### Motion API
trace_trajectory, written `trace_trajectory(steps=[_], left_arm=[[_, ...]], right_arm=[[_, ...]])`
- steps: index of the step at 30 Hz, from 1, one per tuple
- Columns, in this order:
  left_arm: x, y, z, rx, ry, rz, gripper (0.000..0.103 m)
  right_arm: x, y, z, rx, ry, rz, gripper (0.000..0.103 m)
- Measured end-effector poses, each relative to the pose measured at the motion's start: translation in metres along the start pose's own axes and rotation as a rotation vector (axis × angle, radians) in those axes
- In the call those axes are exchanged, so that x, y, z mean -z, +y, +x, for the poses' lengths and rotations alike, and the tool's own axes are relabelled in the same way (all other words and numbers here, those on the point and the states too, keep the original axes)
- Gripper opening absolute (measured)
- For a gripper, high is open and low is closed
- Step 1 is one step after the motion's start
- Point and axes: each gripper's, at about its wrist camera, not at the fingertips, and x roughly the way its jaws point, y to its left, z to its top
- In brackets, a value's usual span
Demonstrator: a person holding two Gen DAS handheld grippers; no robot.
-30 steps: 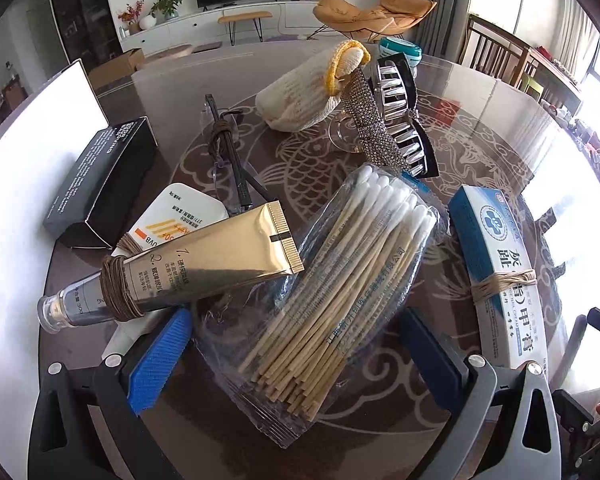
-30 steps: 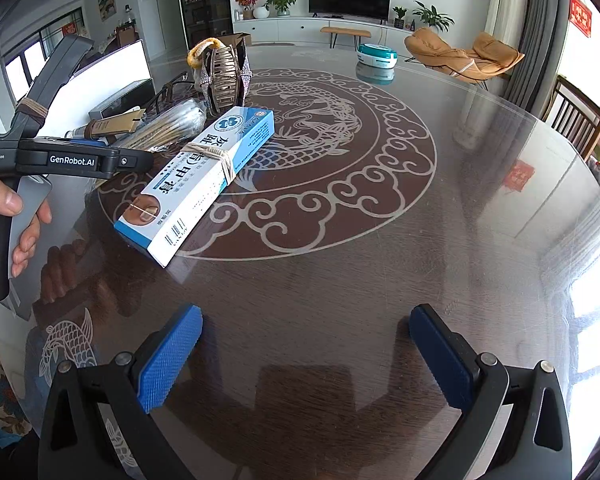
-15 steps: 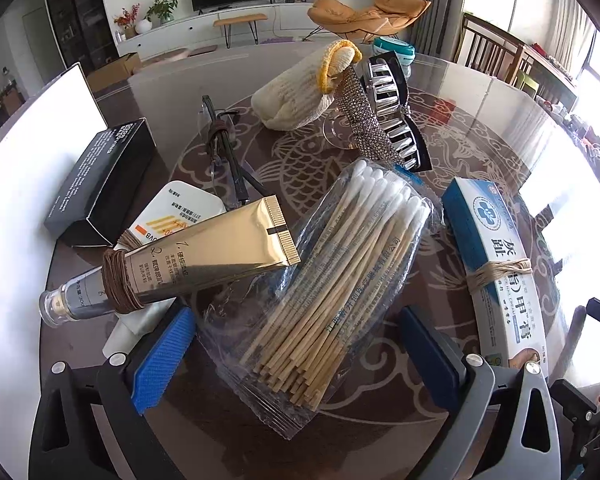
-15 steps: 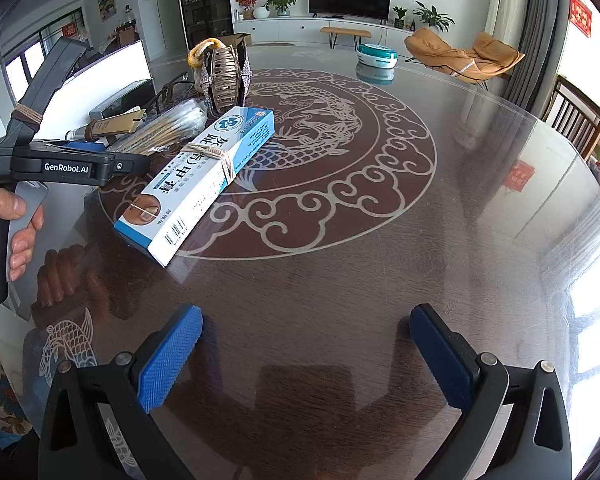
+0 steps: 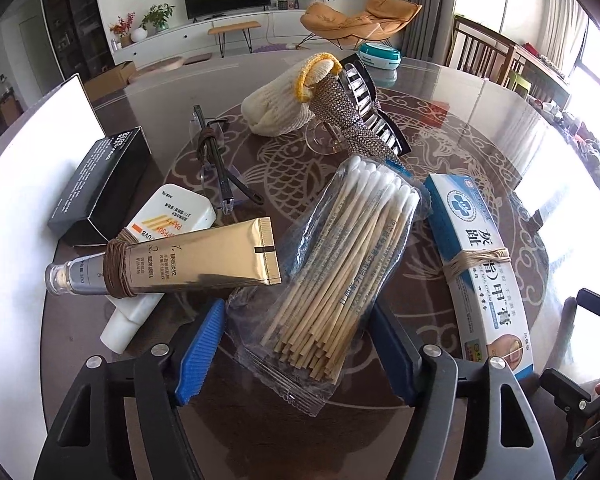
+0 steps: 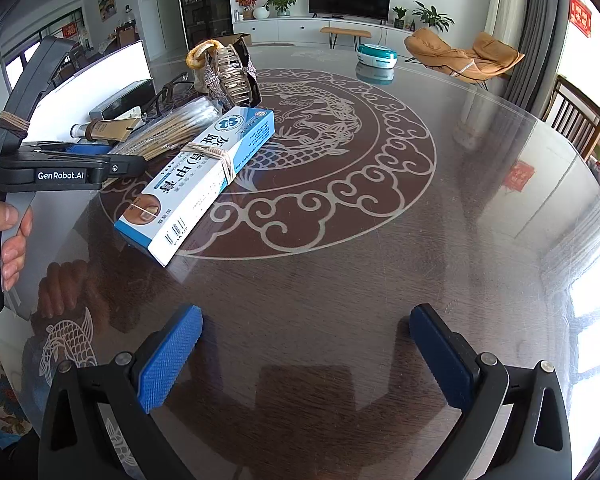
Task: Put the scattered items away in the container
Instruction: 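Grasp the cotton swab bag with the left gripper and lift it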
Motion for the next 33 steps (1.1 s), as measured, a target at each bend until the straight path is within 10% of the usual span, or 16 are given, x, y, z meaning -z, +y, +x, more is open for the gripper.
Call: trace_trajectory(steps=[15, 21, 33], left_arm=[[0.058, 0.016, -0.039, -0.021, -0.008, -0.12, 0.054], [0.076, 0.01, -0.043, -0.051, -0.005, -0.063, 0.082], [0.043, -0.006, -0.025, 0.017, 0.025, 0.082, 0.089]], right_arm=[[-0.001, 0.0, 0.001, 0.001, -0.001, 0.001, 0.103], [-0.001, 0.0, 0.001, 0.001, -0.001, 0.002, 0.103], [-0.001, -0.001, 0.001, 0.004, -0.002, 0.005, 0.103]])
